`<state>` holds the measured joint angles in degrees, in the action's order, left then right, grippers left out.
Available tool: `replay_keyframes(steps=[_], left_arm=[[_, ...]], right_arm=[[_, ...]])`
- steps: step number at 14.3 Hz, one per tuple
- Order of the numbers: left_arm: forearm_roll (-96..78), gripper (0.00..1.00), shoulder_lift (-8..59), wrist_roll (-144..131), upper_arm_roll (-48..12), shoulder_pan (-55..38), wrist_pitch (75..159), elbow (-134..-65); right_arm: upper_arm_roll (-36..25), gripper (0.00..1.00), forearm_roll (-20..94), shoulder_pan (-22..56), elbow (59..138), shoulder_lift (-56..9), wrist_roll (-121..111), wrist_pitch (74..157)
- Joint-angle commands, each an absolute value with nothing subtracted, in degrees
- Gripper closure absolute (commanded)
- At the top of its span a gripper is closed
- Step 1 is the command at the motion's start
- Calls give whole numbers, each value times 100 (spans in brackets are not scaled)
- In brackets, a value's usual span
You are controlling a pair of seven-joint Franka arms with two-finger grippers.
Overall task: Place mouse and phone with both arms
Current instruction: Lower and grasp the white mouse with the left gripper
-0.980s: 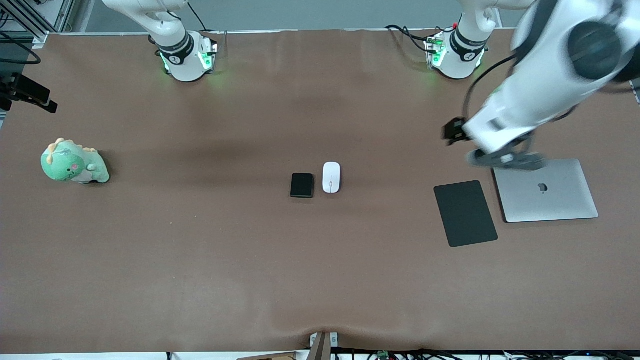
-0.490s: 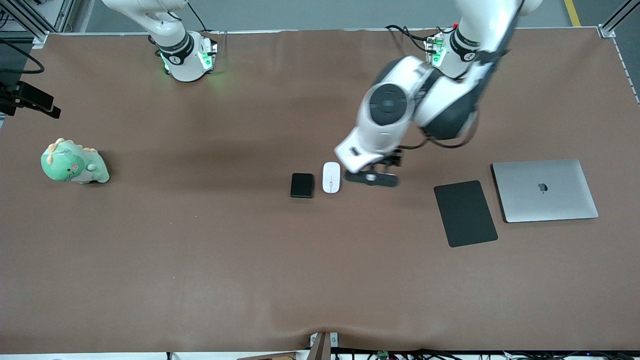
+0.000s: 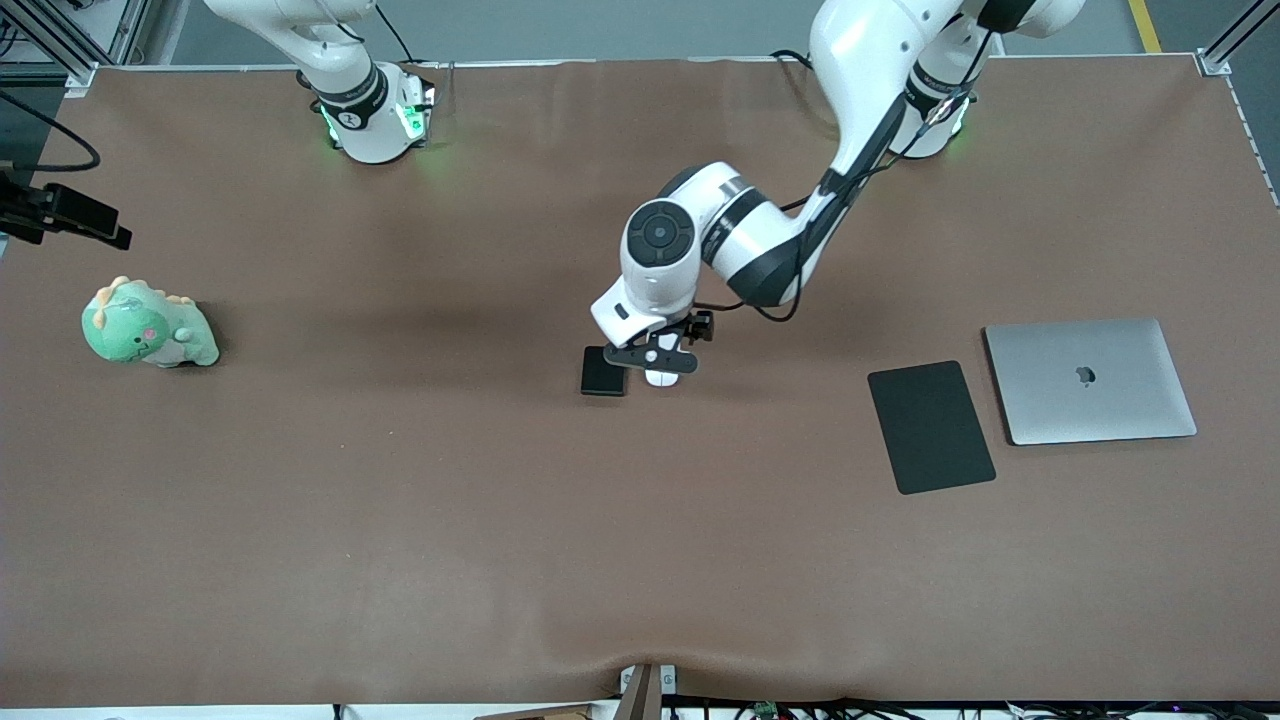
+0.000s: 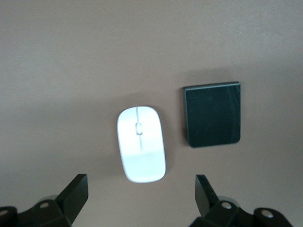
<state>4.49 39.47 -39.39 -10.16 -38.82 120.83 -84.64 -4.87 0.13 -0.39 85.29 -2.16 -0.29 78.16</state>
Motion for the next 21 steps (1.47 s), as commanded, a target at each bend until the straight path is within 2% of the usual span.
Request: replay_keyframes(steps=[1,4,5,6,15,16,17,21], left_arm=[[921,0,4314,-4315,-949,-4043,12199,-8279],[1028,0,4386,-4596,-958,-4061,12252,-8349],[1028,9,4394,-4614,-958,-4017,12252,-8367],[1020,14,4412,-4640,-958,-4017,12261,-8367],[1028,15,4816,-5062,-958,-4025,12656,-8385],[1028,22,4843,-5054,-958,-4025,12656,-8385],[1028,35,4851,-5045,-958,-4025,12656,-8385],[1028,97,4817,-5054,-958,-4025,12613,-8385]], right_arm=[[-457,0,-70,-79,8499,-412,-79,7778],[-457,0,-70,-88,8490,-553,-79,7778],[-457,0,-70,-88,8490,-623,-79,7778],[-457,0,-70,-88,8490,-685,-79,7787],[-457,0,-26,-88,8499,-1238,-53,7849],[-457,0,17,-79,8499,-1300,-44,7857],[-448,0,35,-70,8508,-1379,-44,7927],[-431,0,192,35,8525,-1634,-18,8147]])
